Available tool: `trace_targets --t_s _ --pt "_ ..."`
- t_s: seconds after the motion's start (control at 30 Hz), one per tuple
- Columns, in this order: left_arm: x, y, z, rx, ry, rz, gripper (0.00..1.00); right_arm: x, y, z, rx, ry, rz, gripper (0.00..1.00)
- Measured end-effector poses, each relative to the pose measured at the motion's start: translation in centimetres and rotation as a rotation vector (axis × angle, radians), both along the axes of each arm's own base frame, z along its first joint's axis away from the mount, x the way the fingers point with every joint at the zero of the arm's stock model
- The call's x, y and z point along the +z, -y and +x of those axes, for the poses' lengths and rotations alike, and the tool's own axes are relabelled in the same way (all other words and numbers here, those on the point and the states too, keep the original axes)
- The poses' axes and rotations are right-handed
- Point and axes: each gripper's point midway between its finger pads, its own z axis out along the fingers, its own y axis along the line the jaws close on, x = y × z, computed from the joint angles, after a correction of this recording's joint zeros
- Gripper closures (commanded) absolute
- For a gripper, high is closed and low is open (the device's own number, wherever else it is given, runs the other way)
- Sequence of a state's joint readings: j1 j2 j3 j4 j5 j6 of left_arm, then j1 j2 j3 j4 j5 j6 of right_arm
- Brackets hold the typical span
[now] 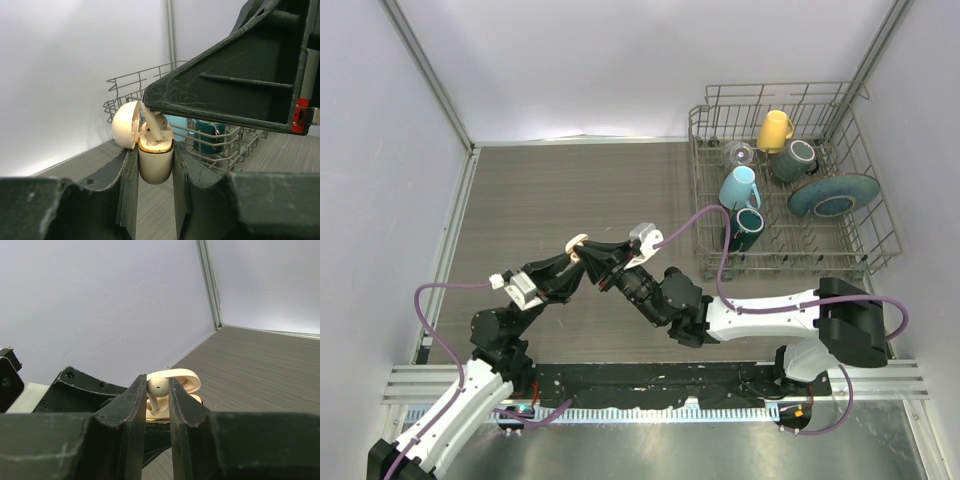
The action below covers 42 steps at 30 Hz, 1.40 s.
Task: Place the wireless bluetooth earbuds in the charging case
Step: Place the earbud in the charging case.
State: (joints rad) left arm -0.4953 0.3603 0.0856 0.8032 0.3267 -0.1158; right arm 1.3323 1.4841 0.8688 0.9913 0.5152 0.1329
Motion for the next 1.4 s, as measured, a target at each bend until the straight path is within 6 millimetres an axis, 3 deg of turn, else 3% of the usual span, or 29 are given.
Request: trace_targets --t_s 1.4 --pt "-1.2 -0.2 0.7 0.023 -0.043 -0.012 1.0 -1.3 -1.1 0.4 0.002 -0.026 -0.002 0.99"
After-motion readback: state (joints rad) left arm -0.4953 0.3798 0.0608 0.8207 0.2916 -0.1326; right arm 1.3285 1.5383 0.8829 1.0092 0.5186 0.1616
